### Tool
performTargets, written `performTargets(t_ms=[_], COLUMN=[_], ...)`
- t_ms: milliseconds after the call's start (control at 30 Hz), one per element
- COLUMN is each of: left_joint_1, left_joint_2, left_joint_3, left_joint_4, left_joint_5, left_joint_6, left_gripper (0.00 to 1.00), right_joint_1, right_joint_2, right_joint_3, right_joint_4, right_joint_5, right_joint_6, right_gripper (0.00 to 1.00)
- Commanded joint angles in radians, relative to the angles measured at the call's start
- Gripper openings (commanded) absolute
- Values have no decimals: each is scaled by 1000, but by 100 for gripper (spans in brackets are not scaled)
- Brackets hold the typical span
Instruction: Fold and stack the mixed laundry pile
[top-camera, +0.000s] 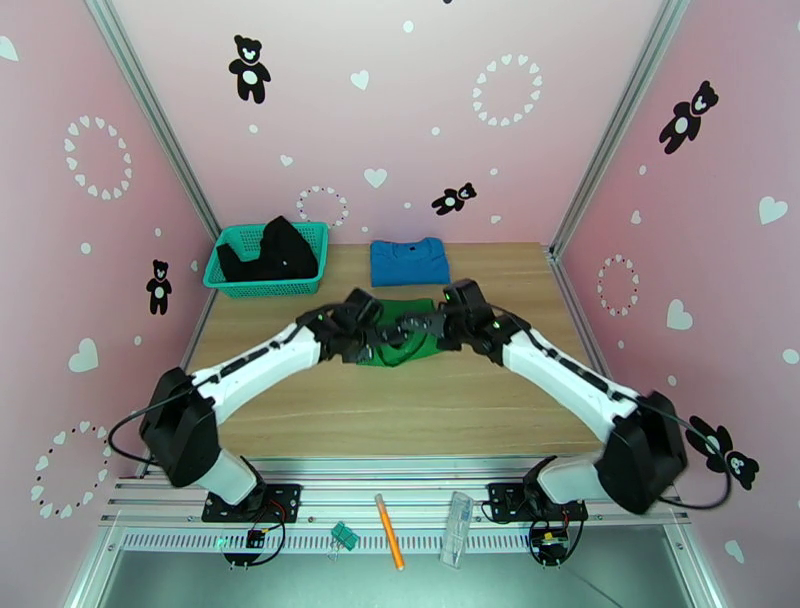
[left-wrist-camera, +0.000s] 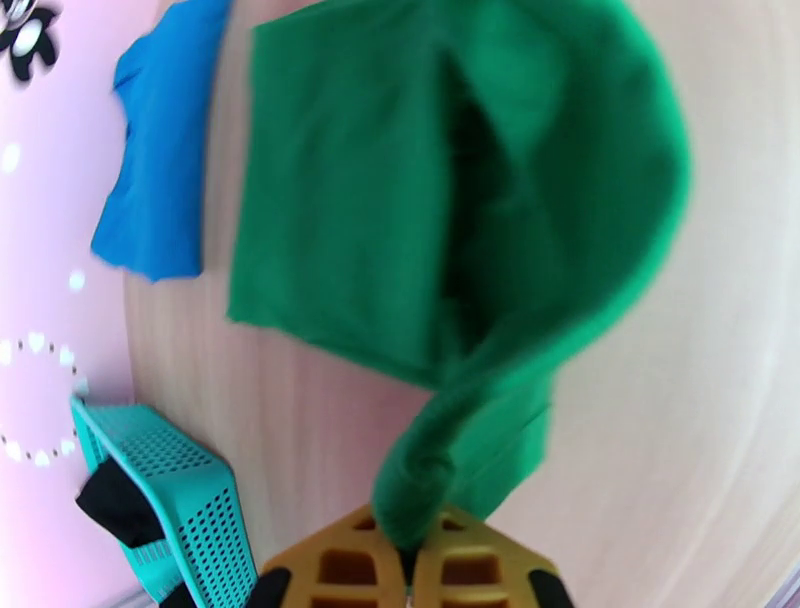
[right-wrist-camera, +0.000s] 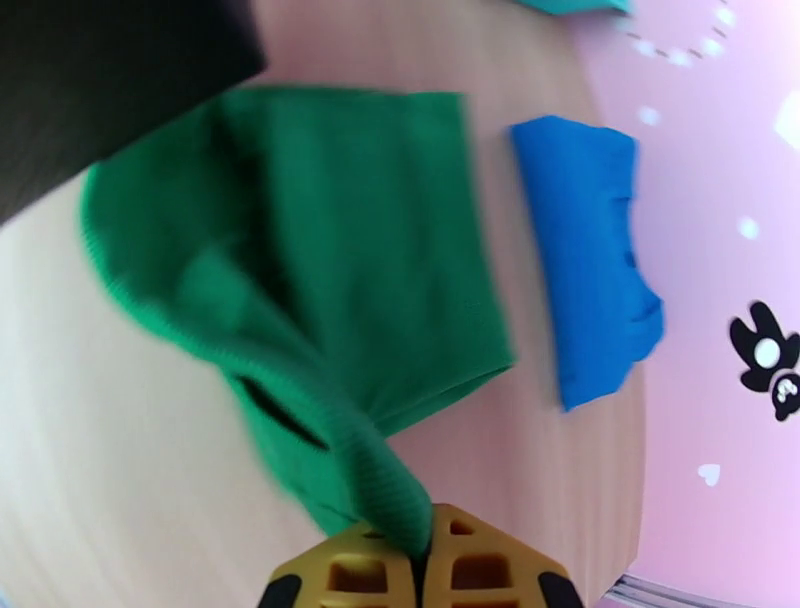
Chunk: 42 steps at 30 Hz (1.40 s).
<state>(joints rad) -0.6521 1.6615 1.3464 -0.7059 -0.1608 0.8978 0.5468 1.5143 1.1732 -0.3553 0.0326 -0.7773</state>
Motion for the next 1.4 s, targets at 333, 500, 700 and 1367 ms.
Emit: performTargets(t_ms=[333,500,700,1367], left_joint_1=[117,130,139,180], left_joint_2=[444,563,649,750], left_joint_3=[504,633,730,915], left_joint_4=[-71,-79,-73,-85], left_joint_5=[82,81,61,-138], left_joint_6=[22,24,16,-195], left_gripper=[0,0,0,60], right_joint_1=[-66,-78,-97,-135], right_joint_2=[469,585,664,617], right_joint_3=[301,373,399,320], right_joint_4=[57,50,52,15], right_joint_5=[125,147,165,162], right_joint_6=[147,192,241,388], right_gripper=[0,0,0,42])
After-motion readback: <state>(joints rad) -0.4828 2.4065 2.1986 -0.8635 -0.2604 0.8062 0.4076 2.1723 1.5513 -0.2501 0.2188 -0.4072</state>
